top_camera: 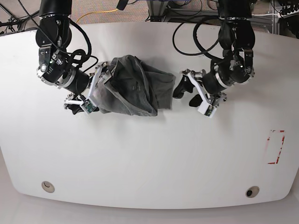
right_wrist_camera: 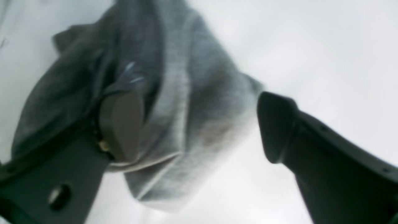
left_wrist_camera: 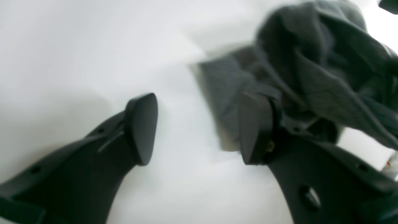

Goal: Fold the T-shirt properly
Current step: 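Grasp the bundled shirt's sides with both grippers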

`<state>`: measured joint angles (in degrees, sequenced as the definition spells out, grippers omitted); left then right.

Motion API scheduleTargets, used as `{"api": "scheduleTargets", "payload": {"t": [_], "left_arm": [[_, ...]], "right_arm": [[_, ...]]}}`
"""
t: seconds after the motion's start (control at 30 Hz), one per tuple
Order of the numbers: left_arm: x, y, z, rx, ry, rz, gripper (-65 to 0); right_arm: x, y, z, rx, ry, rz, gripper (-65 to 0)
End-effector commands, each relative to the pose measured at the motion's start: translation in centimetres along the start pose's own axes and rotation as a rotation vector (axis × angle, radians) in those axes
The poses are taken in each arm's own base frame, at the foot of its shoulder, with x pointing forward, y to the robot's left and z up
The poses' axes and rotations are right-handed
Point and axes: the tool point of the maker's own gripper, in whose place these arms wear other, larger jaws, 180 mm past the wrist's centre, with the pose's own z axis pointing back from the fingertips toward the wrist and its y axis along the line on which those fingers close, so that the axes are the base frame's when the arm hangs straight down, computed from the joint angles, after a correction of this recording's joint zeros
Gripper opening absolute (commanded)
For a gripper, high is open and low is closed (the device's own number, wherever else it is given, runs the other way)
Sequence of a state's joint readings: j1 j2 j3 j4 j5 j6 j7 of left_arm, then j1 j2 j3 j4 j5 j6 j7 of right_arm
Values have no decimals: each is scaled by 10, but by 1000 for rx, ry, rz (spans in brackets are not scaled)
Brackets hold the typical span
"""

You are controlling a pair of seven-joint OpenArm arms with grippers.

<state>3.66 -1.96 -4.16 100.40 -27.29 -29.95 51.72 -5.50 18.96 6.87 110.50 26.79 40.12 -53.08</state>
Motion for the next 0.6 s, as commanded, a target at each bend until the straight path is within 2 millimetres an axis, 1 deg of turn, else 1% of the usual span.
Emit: {"api": "scheduleTargets", "payload": {"t": [0.0,0.07,0.1,0.13,0.23,0.3,0.37,0.47,0.5,0.57], "left_arm": [[15,-17,-9,-37,-45,-14,-272],[2,-27,-23,-45,6,-24,-272],[-3,-31,-29,-49,24,-28,-272],[-9,-36,-36,-53,43,-35,-272],[-12,-48,-48,-60,41,-78,-272],[-18,-55,-54,-71,59,-107,-272],[-33,-61,-60,-85,107,-122,-272],[-42,-63,-65,-94,135,-124,-272],[-43,-62,-66,-94,138,-124,-272],[-33,-56,-71,-90,129,-138,-272]], "right_arm": [[18,-21,12,-62,-74,-7,-200],[15,-42,19,-120,-76,-41,-284],[15,-49,18,-133,-83,-63,-314],[16,-58,15,-145,-91,-88,-358],[4,-75,8,-149,-58,-129,-445],[-7,-76,1,-132,-34,-157,-457],[-6,-77,-10,-109,-29,-168,-457],[-7,-71,-24,-68,-35,-172,-457],[-7,-69,-27,-58,-43,-178,-457],[-13,-67,-37,-42,-57,-201,-457]]}}
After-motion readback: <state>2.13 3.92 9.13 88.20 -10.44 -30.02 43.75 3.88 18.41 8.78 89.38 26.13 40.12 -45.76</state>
